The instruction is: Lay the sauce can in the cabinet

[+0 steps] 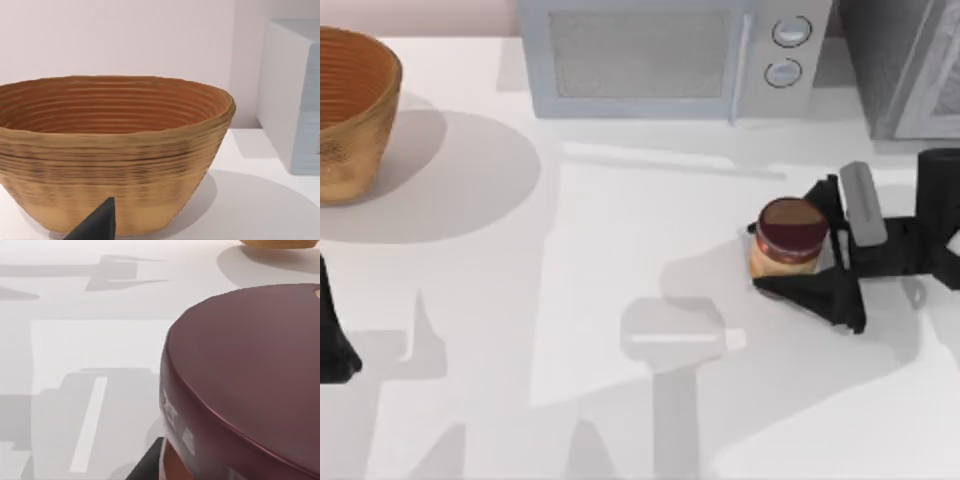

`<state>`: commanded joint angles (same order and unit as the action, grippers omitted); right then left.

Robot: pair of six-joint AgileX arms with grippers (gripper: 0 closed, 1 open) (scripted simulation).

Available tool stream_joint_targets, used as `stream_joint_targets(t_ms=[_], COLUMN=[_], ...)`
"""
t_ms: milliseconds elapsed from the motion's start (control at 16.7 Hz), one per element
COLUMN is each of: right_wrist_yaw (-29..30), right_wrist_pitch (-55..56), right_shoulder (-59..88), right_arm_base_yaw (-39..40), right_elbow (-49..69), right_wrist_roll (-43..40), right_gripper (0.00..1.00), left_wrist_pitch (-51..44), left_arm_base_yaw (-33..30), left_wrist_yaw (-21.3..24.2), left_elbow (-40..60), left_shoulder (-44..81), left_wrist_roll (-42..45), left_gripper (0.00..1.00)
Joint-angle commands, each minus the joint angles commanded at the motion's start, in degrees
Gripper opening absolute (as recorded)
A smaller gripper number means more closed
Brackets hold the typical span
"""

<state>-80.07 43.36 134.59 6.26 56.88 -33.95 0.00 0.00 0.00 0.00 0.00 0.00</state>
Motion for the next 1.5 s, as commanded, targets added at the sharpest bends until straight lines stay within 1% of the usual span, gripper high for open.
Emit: stream_joint_targets(t_ms=[180, 240, 780, 900, 1080, 1500], right_wrist_yaw=[0.0, 0.0, 0.0, 0.0, 0.0, -0.2], right_wrist_pitch=[0.0, 0.0, -0.2, -2.2, -8.8, -28.0], right_shoulder=[0.0, 0.0, 0.0, -1.6, -6.9, -23.1], right_arm_base_yaw=[0.0, 0.0, -0.2, 0.0, -0.4, -0.4], right_elbow=[0.0, 0.0, 0.0, 0.1, 1.0, 4.0], right_wrist_roll=[0.0, 0.0, 0.1, 0.2, 0.5, 0.3], right_gripper=[0.02, 0.00, 0.00, 0.00, 0.00, 0.00], left_wrist_pitch=[0.0, 0.0, 0.0, 0.0, 0.0, 0.0], left_arm_base_yaw=[0.0, 0.0, 0.0, 0.0, 0.0, 0.0], left_wrist_yaw=[0.0, 0.0, 0.0, 0.0, 0.0, 0.0], left_elbow=[0.0, 0.0, 0.0, 0.0, 0.0, 0.0], left_shoulder=[0.0, 0.0, 0.0, 0.0, 0.0, 0.0], left_wrist_roll=[0.0, 0.0, 0.0, 0.0, 0.0, 0.0], left_gripper=[1.00, 1.00, 1.00, 1.00, 1.00, 1.00])
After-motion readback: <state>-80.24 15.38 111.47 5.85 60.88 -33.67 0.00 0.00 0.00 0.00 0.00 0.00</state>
